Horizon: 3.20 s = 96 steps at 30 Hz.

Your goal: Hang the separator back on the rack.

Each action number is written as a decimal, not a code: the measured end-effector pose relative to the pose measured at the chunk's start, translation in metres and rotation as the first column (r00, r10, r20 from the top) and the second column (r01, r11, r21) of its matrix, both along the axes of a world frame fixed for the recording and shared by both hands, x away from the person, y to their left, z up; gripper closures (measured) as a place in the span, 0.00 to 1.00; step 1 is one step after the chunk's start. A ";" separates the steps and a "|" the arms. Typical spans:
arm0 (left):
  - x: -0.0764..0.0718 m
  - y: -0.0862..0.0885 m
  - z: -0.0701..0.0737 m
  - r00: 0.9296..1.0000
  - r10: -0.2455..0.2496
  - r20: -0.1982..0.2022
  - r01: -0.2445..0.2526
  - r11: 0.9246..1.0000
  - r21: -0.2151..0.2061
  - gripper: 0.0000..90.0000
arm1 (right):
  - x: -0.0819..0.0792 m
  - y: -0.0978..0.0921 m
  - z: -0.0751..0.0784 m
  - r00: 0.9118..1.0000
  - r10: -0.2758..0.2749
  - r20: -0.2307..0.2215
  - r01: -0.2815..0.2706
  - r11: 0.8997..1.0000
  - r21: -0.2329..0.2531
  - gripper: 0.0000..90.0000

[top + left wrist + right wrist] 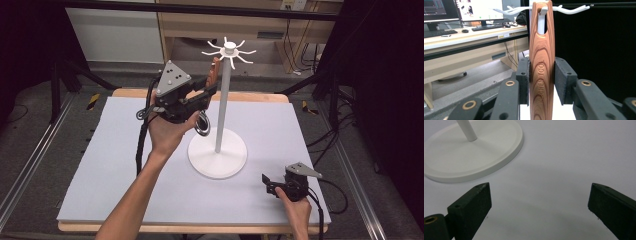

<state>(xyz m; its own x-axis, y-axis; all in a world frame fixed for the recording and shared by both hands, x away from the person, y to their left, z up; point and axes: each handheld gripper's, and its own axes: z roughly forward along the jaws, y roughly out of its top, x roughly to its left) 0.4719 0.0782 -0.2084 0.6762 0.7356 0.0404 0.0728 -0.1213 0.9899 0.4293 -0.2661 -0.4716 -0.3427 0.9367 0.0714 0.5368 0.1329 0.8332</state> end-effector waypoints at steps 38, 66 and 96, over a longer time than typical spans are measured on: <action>-0.004 0.021 -0.020 1.000 -0.017 -0.020 0.018 0.999 0.028 0.59 | 0.000 0.000 0.000 1.000 0.002 0.000 -0.002 1.000 -0.007 0.06; -0.027 0.081 -0.117 0.990 0.021 -0.142 -0.004 0.993 0.119 0.45 | -0.001 0.002 -0.001 1.000 -0.002 -0.007 0.002 1.000 -0.009 0.06; -0.036 0.170 -0.224 0.925 0.245 -0.290 -0.177 0.954 0.241 0.41 | -0.005 -0.009 -0.006 0.997 -0.063 -0.040 0.062 0.998 -0.031 0.07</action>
<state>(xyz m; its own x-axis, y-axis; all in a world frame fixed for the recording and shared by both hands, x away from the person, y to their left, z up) 0.4358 0.2485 -0.4320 0.5087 0.8607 0.0185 0.4211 -0.2675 0.8666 0.4244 -0.2754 -0.4779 -0.2808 0.9581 0.0556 0.5785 0.1227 0.8064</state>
